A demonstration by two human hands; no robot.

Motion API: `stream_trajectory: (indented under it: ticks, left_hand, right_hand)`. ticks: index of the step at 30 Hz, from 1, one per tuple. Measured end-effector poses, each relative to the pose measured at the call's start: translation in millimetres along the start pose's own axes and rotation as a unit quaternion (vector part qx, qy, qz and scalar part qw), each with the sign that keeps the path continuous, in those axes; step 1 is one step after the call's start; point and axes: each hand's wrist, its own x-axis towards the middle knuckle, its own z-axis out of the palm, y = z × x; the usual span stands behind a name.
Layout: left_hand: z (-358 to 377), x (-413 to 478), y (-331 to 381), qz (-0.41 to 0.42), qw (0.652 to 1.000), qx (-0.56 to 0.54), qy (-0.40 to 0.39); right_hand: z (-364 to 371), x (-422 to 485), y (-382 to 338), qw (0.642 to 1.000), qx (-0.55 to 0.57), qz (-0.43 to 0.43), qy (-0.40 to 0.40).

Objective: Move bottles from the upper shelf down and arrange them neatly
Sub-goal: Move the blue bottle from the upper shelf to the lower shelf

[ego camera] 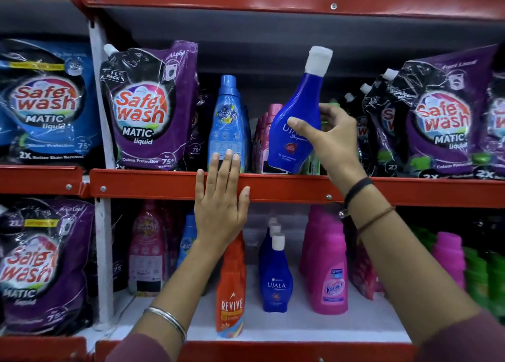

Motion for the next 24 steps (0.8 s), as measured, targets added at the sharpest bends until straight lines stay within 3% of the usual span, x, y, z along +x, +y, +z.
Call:
stream_trajectory:
  ticks: [6,13,24]
  left_hand:
    - [2.2,-0.8,-3.1,-0.008,1.0,-0.001,0.01]
    - [3.9,-10.7,14.4,-0.033,0.999,-0.019,0.0]
    - [6.6,-7.1,12.1,-0.029,0.999,-0.022,0.011]
  right_hand:
    - [-22.1,-19.6,-6.3,0.993,0.093,0.05,-0.043]
    - [-48.3,-92.8,27.2,0.981,0.091,0.112,-0.133]
    - [-37.9,-177.6,139.1,0.958,-0.017,0.217,-0.185]
